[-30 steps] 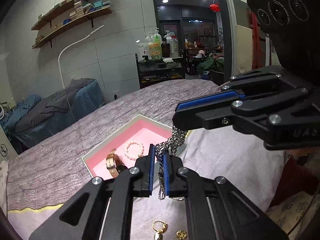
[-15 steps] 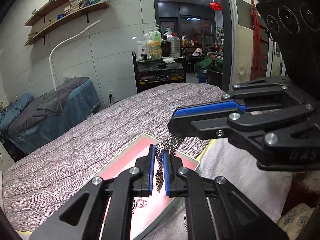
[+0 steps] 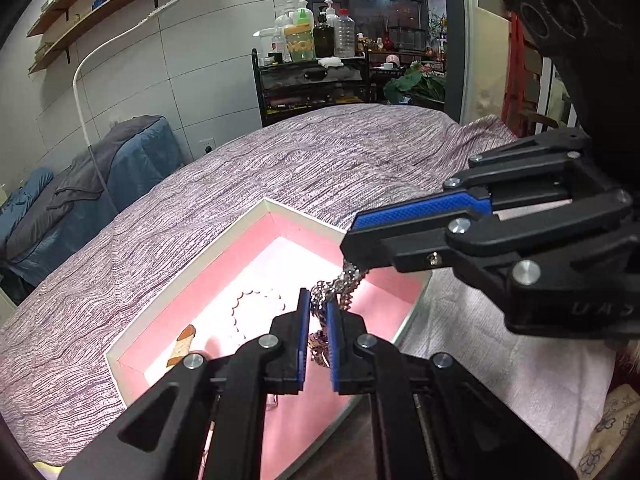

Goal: Organize jewelry
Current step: 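Lift the chain with both tools into the pink box and release, then reach the left tool to the gold flower brooch while the right tool reaches the silver bangle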

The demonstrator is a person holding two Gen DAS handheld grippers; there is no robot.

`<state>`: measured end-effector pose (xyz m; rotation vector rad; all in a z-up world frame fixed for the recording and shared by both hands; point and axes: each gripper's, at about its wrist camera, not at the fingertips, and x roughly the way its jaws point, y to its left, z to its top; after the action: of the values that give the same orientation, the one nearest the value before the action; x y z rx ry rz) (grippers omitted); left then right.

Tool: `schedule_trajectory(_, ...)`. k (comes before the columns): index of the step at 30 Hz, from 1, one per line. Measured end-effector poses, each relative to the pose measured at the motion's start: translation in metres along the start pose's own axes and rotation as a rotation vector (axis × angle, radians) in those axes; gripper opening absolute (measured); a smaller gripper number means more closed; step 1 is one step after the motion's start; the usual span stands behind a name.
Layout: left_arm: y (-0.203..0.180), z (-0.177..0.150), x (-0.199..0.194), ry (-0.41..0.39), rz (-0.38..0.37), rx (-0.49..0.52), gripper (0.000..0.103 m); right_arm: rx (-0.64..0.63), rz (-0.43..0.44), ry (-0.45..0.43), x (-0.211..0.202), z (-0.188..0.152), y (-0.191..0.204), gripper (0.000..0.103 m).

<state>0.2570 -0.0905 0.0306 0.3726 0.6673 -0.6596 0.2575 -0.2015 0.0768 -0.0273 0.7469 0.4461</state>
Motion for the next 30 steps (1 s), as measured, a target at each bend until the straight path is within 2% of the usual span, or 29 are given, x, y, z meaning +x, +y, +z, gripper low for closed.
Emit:
schedule_trajectory(2, -0.001, -0.004, 0.001, 0.009, 0.025, 0.017, 0.017, 0.002, -0.003, 0.003, 0.005, -0.002, -0.003, 0.009)
schedule_trajectory(4, -0.001, -0.007, -0.002, 0.006, 0.066, 0.029, 0.057, -0.002, -0.005, -0.012, 0.006, -0.002, -0.005, 0.009)
schedule_trajectory(5, -0.001, -0.008, -0.005, -0.005, 0.091, 0.03, 0.064, -0.009, -0.005, -0.016, 0.006, -0.002, -0.004, 0.01)
schedule_trajectory(7, 0.001, -0.01, -0.012, -0.028, 0.104, 0.028, 0.067, -0.016, -0.027, -0.028, 0.005, -0.002, -0.003, 0.012)
schedule_trajectory(9, 0.002, -0.012, -0.017, -0.029, 0.115, 0.032, 0.071, -0.023, -0.047, -0.034, 0.005, -0.001, -0.003, 0.027)
schedule_trajectory(10, 0.002, -0.013, -0.019, -0.029, 0.139, 0.044, 0.076, -0.024, -0.062, -0.041, 0.005, -0.001, -0.003, 0.045)
schedule_trajectory(11, 0.001, -0.015, -0.021, -0.03, 0.161, 0.055, 0.078, -0.021, -0.074, -0.054, 0.003, 0.0, -0.004, 0.058)
schedule_trajectory(12, 0.001, -0.018, -0.024, -0.032, 0.174, 0.061, 0.081, -0.016, -0.081, -0.065, 0.002, 0.0, -0.004, 0.061)
schedule_trajectory(15, 0.003, -0.024, -0.036, -0.053, 0.19, 0.03, 0.09, 0.008, -0.082, -0.055, 0.002, -0.004, -0.007, 0.064)
schedule_trajectory(17, 0.005, -0.029, -0.045, -0.07, 0.2, -0.006, 0.097, 0.027, -0.071, -0.056, 0.0, -0.007, -0.008, 0.073)
schedule_trajectory(24, -0.003, -0.06, -0.078, -0.105, 0.2, -0.075, 0.097, 0.056, -0.067, -0.058, -0.018, -0.028, 0.0, 0.077)
schedule_trajectory(30, -0.007, -0.094, -0.101, -0.12, 0.228, -0.162, 0.097, 0.01, -0.046, -0.046, -0.037, -0.055, 0.019, 0.078)
